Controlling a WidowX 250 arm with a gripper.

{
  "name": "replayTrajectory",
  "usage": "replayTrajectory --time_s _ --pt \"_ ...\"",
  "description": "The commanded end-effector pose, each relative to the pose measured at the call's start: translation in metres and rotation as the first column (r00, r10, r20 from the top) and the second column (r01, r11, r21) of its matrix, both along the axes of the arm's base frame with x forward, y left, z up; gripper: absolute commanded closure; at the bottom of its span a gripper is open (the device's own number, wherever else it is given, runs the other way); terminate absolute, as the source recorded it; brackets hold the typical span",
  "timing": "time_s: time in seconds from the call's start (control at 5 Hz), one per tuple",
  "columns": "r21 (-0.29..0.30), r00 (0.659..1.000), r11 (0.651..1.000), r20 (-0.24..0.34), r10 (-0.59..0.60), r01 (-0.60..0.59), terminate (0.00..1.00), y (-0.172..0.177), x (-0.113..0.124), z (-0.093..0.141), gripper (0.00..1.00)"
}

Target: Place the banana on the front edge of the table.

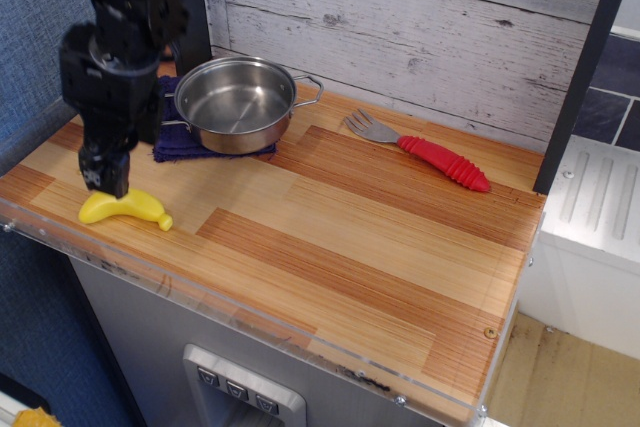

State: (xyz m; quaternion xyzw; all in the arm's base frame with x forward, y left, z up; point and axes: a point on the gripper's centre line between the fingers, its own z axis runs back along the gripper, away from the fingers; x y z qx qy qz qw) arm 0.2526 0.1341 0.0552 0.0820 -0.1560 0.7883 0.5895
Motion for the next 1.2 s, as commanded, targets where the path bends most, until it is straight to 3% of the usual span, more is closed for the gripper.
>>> replayTrajectory --time_s 0.0,0.2,0.8,1.0 --pt "-0.018 0.986 0.998 0.16 -0.053 0.056 0.0 -0.002 0.007 0.067 0.0" --pt "-0.051 0.971 0.996 0.231 -0.062 0.075 0.0 -0.009 0.011 0.088 0.0" --pt "-0.051 0.971 0.996 0.231 -0.062 0.075 0.0 -0.009 0.011 0.088 0.0" --pt "-0.051 0.971 0.996 0.231 -0.062 0.075 1.0 -0.009 0.011 0.088 0.0"
